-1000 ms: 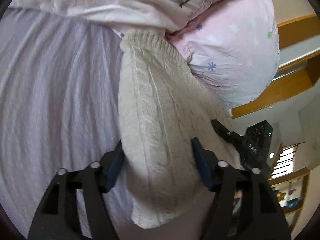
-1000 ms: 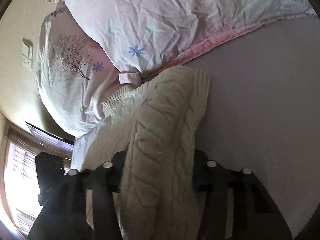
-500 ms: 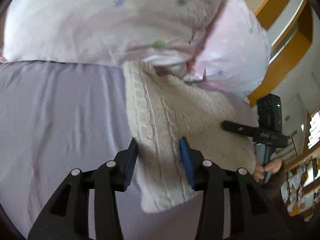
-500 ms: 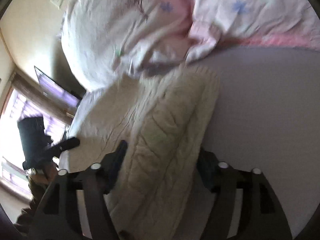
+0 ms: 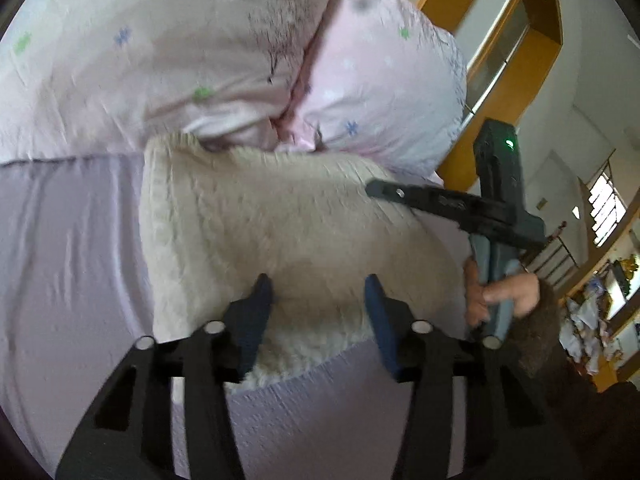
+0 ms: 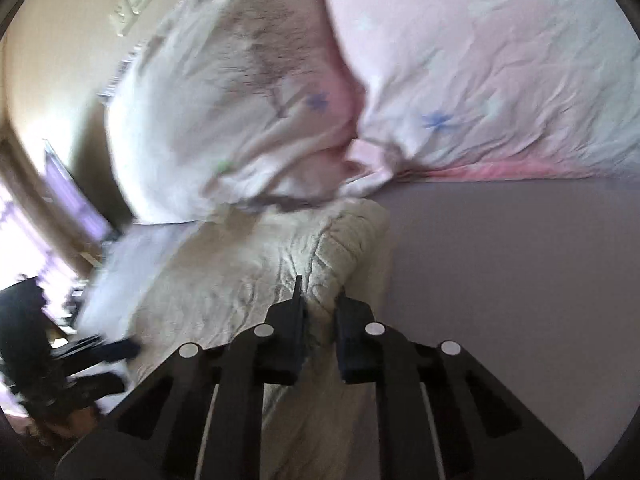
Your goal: Fold small clothes
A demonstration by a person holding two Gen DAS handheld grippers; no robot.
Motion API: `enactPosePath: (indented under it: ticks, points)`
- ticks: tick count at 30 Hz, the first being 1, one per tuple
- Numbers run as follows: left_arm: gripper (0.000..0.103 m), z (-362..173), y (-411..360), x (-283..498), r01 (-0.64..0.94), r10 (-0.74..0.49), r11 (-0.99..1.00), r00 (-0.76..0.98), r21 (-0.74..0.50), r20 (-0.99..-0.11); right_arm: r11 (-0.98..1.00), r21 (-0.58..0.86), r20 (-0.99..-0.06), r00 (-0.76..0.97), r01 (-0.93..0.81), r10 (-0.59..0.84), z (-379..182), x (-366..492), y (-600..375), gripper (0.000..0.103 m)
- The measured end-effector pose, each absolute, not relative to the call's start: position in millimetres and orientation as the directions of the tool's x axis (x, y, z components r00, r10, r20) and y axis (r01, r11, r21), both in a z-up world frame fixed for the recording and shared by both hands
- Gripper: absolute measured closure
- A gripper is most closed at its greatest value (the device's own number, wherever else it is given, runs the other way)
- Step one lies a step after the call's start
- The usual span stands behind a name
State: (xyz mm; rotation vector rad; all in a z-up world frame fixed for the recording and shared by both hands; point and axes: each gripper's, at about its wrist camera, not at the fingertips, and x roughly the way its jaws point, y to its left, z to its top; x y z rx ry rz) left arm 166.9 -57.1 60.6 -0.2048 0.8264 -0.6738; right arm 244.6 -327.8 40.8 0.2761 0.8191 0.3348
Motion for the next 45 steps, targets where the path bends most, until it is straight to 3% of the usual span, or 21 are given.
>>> enactPosePath:
  ticks: [5, 8, 10, 11, 13, 17, 23, 34, 45]
  points:
    - [0.056, 51.2, -68.7, 154.3, 0.497, -0.577, 0.8, 0.483, -0.336, -0.659, 0.947, 0.287, -0.734, 0.602, -0.142, 0.313, 21.8, 247.5, -331.7, 0.087]
    - [0.045, 59.4, -59.8, 135.4, 0.499, -0.586, 0.798, 0.51, -0.338, -0.63, 0.94, 0.33, -0.695, 0.651, -0.088, 0.305, 44.4, 224.5, -347.1, 0.056]
    - [0.029, 65.0, -51.4, 116.2, 0.485, -0.556, 0.821, 0.56, -0.301, -0.614, 0.932, 0.356, -0.65, 0.697, -0.072, 0.302, 59.0, 197.2, -356.4, 0.009]
    - [0.023, 66.8, -48.0, 107.8, 0.466, -0.526, 0.841, 0.591, -0.274, -0.611, 0.928, 0.365, -0.627, 0.717, -0.077, 0.306, 65.3, 185.7, -357.9, 0.003]
    - [0.008, 66.0, -41.4, 95.3, 0.401, -0.442, 0.891, 0.655, -0.213, -0.613, 0.919, 0.381, -0.593, 0.736, -0.101, 0.326, 73.0, 157.9, -360.4, 0.001]
    - [0.003, 53.1, -37.7, 93.0, 0.258, -0.269, 0.958, 0.682, -0.12, -0.68, 0.958, 0.284, -0.682, 0.694, -0.04, 0.231, 66.8, 123.3, -336.2, 0.001]
    - [0.002, 29.1, -46.2, 112.0, 0.183, -0.125, 0.983, 0.626, -0.011, -0.769, 0.982, 0.177, -0.761, 0.623, -0.07, 0.181, 34.1, 116.7, -283.6, 0.001]
    - [0.002, 11.7, -49.5, 118.5, 0.181, -0.094, 0.983, 0.575, 0.014, -0.813, 0.999, 0.021, -0.825, 0.564, -0.039, 0.04, 4.8, 121.0, -245.0, 0.001]
    - [0.002, 11.7, -48.8, 118.7, 0.184, -0.096, 0.983, 0.574, 0.014, -0.813, 0.999, 0.02, -0.825, 0.564, -0.038, 0.038, 4.2, 119.7, -245.9, 0.001]
